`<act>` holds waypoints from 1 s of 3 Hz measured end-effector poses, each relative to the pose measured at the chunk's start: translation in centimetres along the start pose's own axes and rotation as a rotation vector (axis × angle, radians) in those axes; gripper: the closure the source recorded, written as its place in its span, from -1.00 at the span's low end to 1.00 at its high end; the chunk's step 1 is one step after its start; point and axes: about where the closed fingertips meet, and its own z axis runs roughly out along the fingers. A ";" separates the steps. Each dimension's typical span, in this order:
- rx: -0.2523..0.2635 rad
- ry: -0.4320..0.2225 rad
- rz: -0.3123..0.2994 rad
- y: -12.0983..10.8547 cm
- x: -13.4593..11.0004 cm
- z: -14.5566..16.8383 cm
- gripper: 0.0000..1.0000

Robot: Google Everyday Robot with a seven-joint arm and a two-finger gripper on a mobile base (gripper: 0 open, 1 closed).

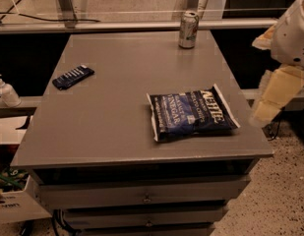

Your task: Pick rxbar blueberry

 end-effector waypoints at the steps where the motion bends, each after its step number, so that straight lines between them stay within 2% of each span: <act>1: -0.008 -0.114 -0.003 -1.7 -3.6 2.5 -1.00; 2: -0.048 -0.254 -0.003 -3.5 -8.5 4.7 -1.00; 3: -0.107 -0.372 -0.001 -3.9 -13.5 6.7 -1.00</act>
Offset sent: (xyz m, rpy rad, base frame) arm 0.1061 0.1303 -0.0133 0.4198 -0.0261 0.1291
